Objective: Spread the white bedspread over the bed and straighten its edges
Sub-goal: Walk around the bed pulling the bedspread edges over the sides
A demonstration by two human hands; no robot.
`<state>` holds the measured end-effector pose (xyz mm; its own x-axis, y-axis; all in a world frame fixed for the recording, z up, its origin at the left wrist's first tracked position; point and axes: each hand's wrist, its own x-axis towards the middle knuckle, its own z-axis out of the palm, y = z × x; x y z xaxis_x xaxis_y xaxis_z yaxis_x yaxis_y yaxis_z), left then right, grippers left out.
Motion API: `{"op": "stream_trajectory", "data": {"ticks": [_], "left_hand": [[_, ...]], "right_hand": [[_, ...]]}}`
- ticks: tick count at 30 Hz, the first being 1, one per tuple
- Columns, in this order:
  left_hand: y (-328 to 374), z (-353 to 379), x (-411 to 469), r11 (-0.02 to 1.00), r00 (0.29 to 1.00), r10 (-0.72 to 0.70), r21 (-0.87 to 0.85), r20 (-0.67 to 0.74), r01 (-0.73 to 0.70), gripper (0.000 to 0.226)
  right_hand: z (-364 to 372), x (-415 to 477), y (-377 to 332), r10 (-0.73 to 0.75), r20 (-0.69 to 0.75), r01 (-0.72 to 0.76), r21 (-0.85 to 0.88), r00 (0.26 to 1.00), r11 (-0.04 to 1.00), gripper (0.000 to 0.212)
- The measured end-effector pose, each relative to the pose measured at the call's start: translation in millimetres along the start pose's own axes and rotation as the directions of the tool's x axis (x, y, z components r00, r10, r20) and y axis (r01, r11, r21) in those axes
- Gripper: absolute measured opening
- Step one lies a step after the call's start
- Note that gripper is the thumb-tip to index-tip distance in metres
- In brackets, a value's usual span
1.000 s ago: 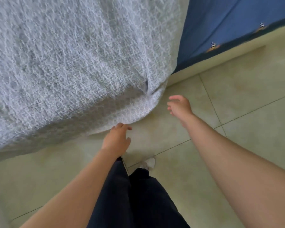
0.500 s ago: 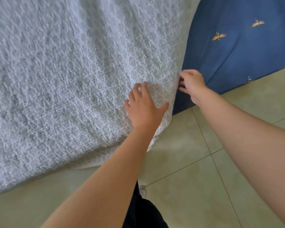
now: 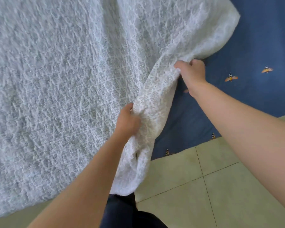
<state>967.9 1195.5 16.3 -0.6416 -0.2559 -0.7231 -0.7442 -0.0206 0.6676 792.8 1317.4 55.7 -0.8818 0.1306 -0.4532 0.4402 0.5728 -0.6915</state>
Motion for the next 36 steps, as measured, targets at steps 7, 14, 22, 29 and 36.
{"op": "stream_trajectory", "data": {"ticks": [7, 14, 22, 29, 36], "left_hand": [[-26.3, -93.2, 25.8, 0.979, 0.886, -0.190, -0.152, -0.423, 0.137, 0.036], [-6.7, -67.2, 7.2, 0.729, 0.631, 0.660, 0.551, -0.408, -0.406, 0.033], [-6.7, -47.7, 40.6, 0.536, 0.840, 0.491, 0.841, -0.232, -0.081, 0.081], [1.7, -30.3, 42.8, 0.684, 0.785, 0.410, 0.726, -0.464, 0.072, 0.072], [7.0, -17.1, 44.8, 0.803, 0.785, 0.293, 0.587, -0.545, 0.107, 0.047]], "right_hand": [[104.9, -2.4, -74.0, -0.373, 0.514, 0.508, -0.149, 0.773, 0.848, 0.032], [133.2, 4.0, -70.1, -0.193, 0.755, 0.632, -0.347, 0.627, 0.693, 0.064], [98.0, 21.4, -41.2, -0.396, 0.453, 0.559, -0.319, 0.799, 0.765, 0.009], [53.5, 61.0, -22.5, 0.145, 0.344, -0.179, 0.068, 0.928, 0.982, 0.091], [-31.9, 95.8, -30.1, -0.081, 0.440, 0.014, 0.153, 0.895, 0.988, 0.074]]}}
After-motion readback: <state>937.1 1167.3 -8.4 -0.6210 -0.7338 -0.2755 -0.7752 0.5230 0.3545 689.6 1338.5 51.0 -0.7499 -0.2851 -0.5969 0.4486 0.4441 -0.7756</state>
